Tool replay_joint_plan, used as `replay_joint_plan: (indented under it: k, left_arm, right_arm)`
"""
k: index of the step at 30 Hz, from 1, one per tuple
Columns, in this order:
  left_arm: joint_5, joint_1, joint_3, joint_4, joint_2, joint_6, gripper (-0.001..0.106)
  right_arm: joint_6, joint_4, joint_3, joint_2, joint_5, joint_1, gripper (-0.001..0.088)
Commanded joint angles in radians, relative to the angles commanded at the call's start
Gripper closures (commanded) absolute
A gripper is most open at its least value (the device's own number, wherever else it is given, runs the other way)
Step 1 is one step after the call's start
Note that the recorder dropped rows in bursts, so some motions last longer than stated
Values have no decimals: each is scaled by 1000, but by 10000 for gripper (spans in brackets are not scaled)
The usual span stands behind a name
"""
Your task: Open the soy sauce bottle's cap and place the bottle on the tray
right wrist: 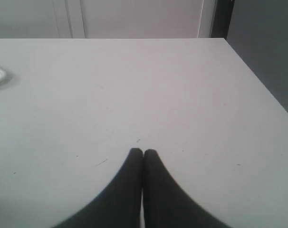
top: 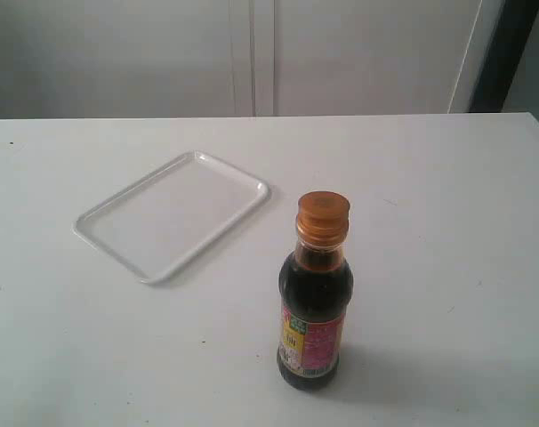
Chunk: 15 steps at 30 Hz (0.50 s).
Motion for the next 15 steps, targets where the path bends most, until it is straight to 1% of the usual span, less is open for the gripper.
replay_joint_plan:
  k: [3,5,9,11,13,15]
  left_arm:
    - [-105,0,0,0,0,-112,1053]
    - [-206,0,0,0,0,-174,1053]
    - [-411,0,0,0,0,-189,1053]
    - [-402,0,0,0,0,-191,1053]
    - [-343,0,-34,0,1,-196,1053]
    - [-274,0,-81,2,29,-196,1053]
  right_arm:
    - [0,0,0,0,0,0,868]
    - [0,0,0,0,0,0,868]
    - [0,0,0,0,0,0,868]
    - [8,0,0,0,0,0,868]
    - [13,0,0,0,0,0,868]
    - [13,0,0,0,0,0,868]
